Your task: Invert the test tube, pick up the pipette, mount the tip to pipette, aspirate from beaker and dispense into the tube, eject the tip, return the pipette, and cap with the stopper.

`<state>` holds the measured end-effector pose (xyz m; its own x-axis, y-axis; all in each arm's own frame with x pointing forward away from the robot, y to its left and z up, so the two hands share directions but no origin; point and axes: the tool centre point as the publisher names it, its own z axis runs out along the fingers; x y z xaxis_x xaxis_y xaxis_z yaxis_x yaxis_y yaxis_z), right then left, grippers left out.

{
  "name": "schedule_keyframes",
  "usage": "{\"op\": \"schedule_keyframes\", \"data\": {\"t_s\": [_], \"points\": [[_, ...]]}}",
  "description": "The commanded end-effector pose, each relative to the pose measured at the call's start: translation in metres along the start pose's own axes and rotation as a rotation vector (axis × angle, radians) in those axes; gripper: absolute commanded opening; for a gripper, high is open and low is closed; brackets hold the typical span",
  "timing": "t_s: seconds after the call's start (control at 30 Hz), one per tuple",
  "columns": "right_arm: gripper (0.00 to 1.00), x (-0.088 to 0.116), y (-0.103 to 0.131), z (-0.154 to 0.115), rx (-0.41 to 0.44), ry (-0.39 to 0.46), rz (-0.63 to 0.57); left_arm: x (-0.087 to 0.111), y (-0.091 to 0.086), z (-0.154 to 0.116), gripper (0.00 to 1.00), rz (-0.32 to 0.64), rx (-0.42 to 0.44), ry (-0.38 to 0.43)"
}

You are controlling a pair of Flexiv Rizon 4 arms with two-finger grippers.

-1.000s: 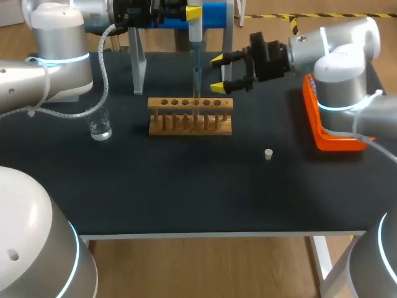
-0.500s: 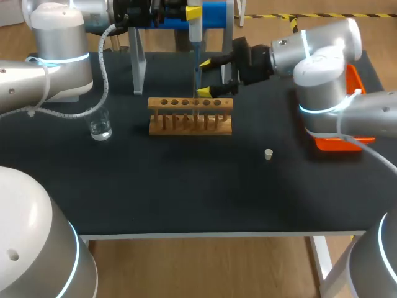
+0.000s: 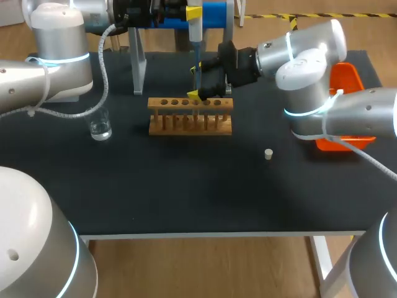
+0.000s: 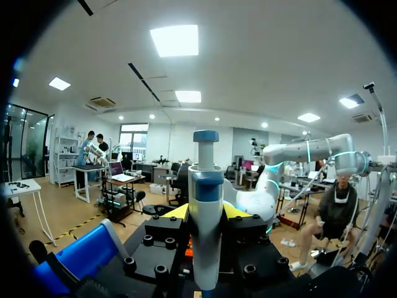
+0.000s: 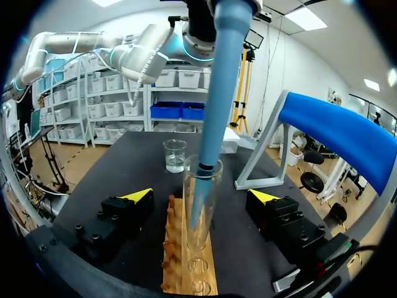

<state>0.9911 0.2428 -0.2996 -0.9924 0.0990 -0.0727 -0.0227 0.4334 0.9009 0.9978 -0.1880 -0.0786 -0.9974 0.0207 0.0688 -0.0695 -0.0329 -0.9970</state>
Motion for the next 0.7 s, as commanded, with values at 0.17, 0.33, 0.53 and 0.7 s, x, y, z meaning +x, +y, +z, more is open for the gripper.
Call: {"op": "schedule_keyframes", "data": {"t_s": [0.17,0.33,0.53,0.7], "points": [[1.0,-0.003,-0.005,0.012,0.02,-0.027,0.011,0.0,-0.001,0.0,0.0,0.0,-0.002,-0.001],[1.0,-0.006,-0.009,0.016,0.035,-0.042,0.024,0.0,-0.001,0.0,0.0,0.0,-0.002,-0.001],[1.0,-0.006,-0.009,0.022,0.054,-0.045,0.003,0.0,-0.001,0.0,0.0,0.0,-0.002,-0.001],[1.0,-0.011,-0.004,0.02,0.065,-0.046,-0.007,0.0,-0.001,0.0,0.0,0.0,-0.002,-0.001]]}}
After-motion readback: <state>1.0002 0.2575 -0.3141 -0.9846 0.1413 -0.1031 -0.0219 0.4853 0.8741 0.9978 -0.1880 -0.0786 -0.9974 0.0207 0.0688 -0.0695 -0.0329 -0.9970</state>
